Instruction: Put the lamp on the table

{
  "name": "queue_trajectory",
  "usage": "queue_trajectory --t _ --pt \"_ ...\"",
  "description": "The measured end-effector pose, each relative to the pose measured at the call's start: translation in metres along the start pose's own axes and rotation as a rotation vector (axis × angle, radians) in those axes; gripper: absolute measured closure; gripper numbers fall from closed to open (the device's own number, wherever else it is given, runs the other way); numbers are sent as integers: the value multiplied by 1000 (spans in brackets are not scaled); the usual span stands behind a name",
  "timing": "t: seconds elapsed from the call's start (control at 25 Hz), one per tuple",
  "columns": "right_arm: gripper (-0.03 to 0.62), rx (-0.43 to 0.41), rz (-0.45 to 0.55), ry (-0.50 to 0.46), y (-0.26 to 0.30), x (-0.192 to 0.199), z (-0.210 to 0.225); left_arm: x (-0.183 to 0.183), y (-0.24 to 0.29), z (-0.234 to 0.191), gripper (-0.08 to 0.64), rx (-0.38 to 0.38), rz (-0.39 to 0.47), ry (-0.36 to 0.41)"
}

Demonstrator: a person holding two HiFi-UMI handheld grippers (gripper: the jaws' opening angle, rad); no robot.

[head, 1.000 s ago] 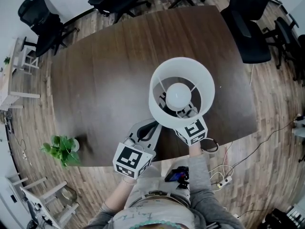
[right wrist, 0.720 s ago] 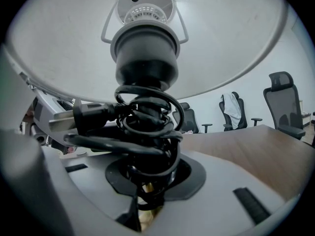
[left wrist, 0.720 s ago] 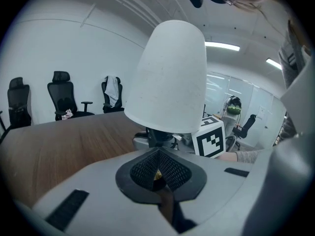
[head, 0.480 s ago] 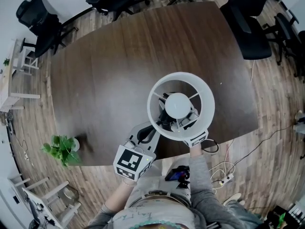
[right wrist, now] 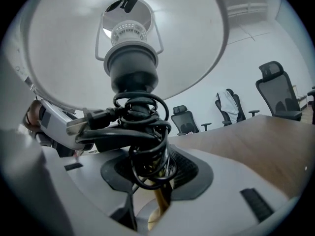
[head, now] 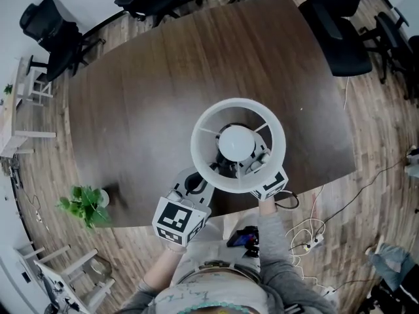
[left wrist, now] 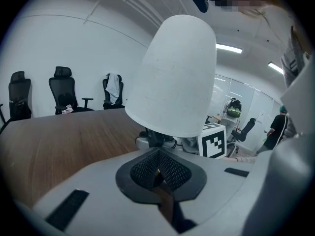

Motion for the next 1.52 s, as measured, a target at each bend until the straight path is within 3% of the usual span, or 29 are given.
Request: queue_trajectory --t 0.4,0.84,1.52 --pt "433 5 5 50 -10 5 -1 16 -1 3 549 -15 -33 -6" --pt "416 16 -21 76 -18 6 -2 27 2 -12 549 -105 -37 17" --pt "396 68 -107 82 -48 17 -4 39 11 -18 548 -60 -68 -9"
Point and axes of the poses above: the fingertips, and each gripper's own axes: y forward along the fingers, z to its right, x out of its underside, the point moved 6 cm from there along -y, backward along the fingers, and after that the axes turned 8 degrees about z, right-handed, at the moved point
